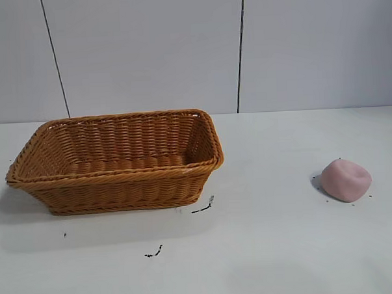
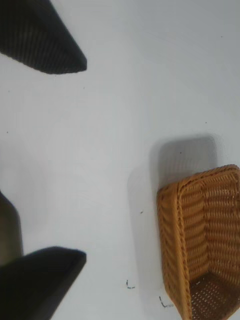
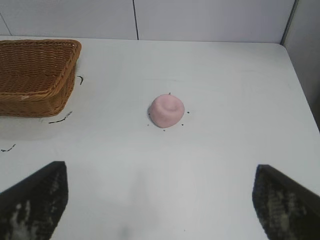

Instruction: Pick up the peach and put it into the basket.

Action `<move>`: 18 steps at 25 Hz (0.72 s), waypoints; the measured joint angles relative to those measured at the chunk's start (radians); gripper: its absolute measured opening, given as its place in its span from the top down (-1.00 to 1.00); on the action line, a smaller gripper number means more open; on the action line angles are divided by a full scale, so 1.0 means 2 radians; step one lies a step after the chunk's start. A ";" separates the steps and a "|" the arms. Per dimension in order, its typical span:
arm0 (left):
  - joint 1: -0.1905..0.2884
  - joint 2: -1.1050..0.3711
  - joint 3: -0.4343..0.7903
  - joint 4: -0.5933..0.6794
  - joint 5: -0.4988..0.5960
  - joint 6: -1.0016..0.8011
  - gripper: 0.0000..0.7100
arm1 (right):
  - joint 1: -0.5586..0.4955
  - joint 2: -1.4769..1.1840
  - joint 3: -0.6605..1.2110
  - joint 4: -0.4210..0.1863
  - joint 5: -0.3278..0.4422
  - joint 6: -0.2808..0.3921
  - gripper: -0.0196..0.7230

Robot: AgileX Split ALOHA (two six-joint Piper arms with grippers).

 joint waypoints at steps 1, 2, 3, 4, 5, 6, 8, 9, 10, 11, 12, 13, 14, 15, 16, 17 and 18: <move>0.000 0.000 0.000 0.000 0.000 0.000 -0.95 | 0.000 0.000 0.000 0.000 0.000 0.000 -0.91; 0.000 0.000 0.000 0.000 0.000 0.000 -0.95 | 0.000 0.000 0.000 0.000 0.000 0.000 -0.91; 0.000 0.000 0.000 0.000 0.000 0.000 -0.95 | 0.000 0.000 0.000 0.000 0.000 0.000 -0.91; 0.000 0.000 0.000 0.000 0.000 0.000 -0.95 | 0.000 0.000 0.000 0.000 0.000 0.000 -0.91; 0.000 0.000 0.000 0.000 0.000 0.000 -0.95 | 0.000 0.000 0.000 0.000 0.000 0.000 -0.91; 0.000 0.000 0.000 0.000 0.000 0.000 -0.95 | 0.000 0.000 0.000 0.000 0.000 0.000 -0.91; 0.000 0.000 0.000 0.000 0.000 0.000 -0.95 | 0.000 0.002 0.000 0.000 0.000 0.000 -0.91; 0.000 0.000 0.000 0.000 0.000 0.000 -0.95 | 0.000 0.011 -0.004 0.000 0.001 0.000 -0.91; 0.000 0.000 0.000 0.000 0.000 0.000 -0.95 | 0.000 0.024 -0.010 0.000 0.001 0.001 -0.91; 0.000 0.000 0.000 0.000 0.000 0.000 -0.95 | 0.000 0.046 -0.018 0.000 0.000 0.002 -0.91; 0.000 0.000 0.000 0.000 0.000 0.000 -0.95 | 0.000 0.073 -0.029 0.000 0.000 0.002 -0.91; 0.000 0.000 0.000 0.000 0.000 0.000 -0.95 | 0.000 0.099 -0.038 0.000 -0.002 0.002 -0.91; 0.000 0.000 0.000 0.000 0.000 0.000 -0.95 | 0.000 0.134 -0.050 0.000 -0.004 0.002 -0.91; 0.000 0.000 0.000 0.000 0.000 0.000 -0.95 | 0.000 0.171 -0.063 0.000 -0.006 0.002 -0.91; 0.000 0.000 0.000 0.000 0.000 0.000 -0.95 | 0.000 0.209 -0.076 0.000 -0.008 0.002 -0.91; 0.000 0.000 0.000 0.000 0.000 0.000 -0.95 | 0.000 0.242 -0.087 0.000 -0.010 0.002 -0.91; 0.000 0.000 0.000 0.000 0.000 0.000 -0.95 | 0.000 0.282 -0.101 0.000 -0.015 0.002 -0.91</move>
